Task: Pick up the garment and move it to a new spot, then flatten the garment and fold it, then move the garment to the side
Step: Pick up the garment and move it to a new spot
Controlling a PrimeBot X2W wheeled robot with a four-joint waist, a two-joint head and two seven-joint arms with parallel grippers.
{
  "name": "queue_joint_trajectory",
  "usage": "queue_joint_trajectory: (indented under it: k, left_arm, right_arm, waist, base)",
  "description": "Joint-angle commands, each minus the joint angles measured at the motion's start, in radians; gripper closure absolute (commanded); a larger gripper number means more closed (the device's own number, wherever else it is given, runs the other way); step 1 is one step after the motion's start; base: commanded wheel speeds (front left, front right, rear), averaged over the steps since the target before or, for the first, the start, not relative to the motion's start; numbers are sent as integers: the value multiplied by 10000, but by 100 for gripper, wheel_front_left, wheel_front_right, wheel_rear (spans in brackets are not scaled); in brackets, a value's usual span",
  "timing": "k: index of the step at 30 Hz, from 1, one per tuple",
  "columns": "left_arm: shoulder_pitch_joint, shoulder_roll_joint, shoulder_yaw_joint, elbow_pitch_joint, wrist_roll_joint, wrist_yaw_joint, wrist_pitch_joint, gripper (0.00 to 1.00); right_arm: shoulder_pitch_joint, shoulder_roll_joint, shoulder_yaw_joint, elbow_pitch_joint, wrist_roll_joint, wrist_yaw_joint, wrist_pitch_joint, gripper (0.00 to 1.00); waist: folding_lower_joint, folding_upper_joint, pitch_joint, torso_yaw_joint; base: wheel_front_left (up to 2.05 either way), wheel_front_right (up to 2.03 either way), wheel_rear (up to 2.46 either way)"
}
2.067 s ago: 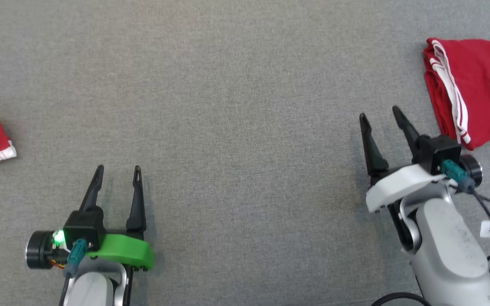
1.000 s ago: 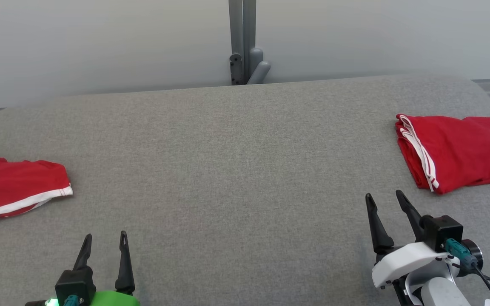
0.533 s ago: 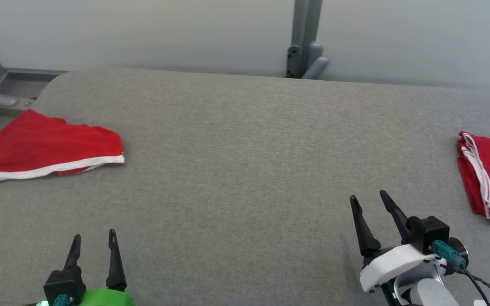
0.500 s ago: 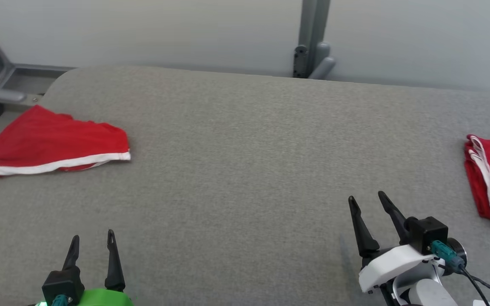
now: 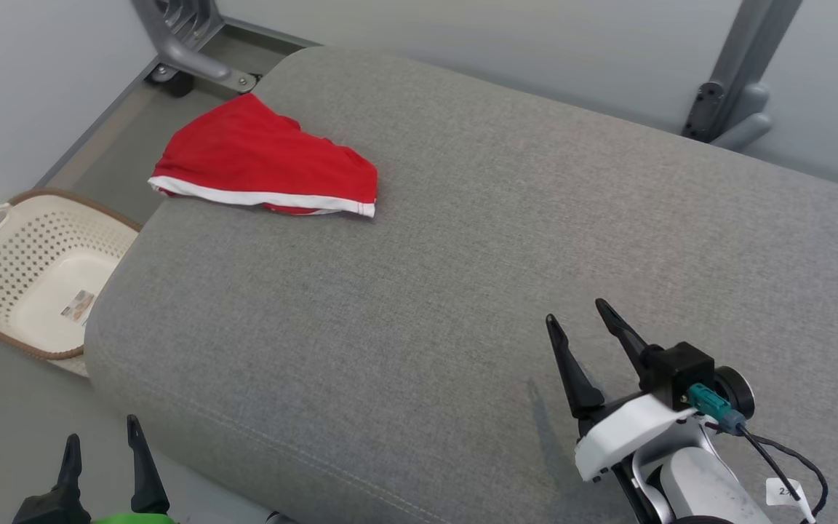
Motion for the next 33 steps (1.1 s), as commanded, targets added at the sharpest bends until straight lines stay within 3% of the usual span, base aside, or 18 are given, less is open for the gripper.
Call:
queue_joint_trajectory:
  k: [1, 8, 17, 23, 33]
  left_arm:
    - [140, 17, 72, -104, -233, 103, 9, 0]
    - [52, 16, -158, -97, -749, -59, 9, 0]
    - [-1594, 19, -353, 860, -432, -1001, 9, 0]
    - [-3564, 262, 106, 1695, 83, -1509, 10, 0]
    - [-6280, 1066, 493, 3292, 62, -1751, 11, 0]
  right_arm:
    - [-141, -67, 112, 152, -54, -16, -3, 0]
    - [-434, -211, 337, 387, 5, -18, -3, 0]
    - [-79, -540, -445, -281, -296, -18, -3, 0]
    - [-507, -879, -377, -818, -528, -16, -3, 0]
    - [-1150, -1336, -57, -1560, -629, -18, -3, 0]
  waist:
    - [1, 0, 564, 674]
    - [1, 0, 708, 685]
    - [1, 0, 1219, 571]
    - [1, 0, 2178, -278]
    - [1, 0, 3497, -1409]
  base:
    - [0, 0, 0]
    - [0, 0, 0]
    - [0, 0, 0]
    - [0, 0, 0]
    - [0, 0, 0]
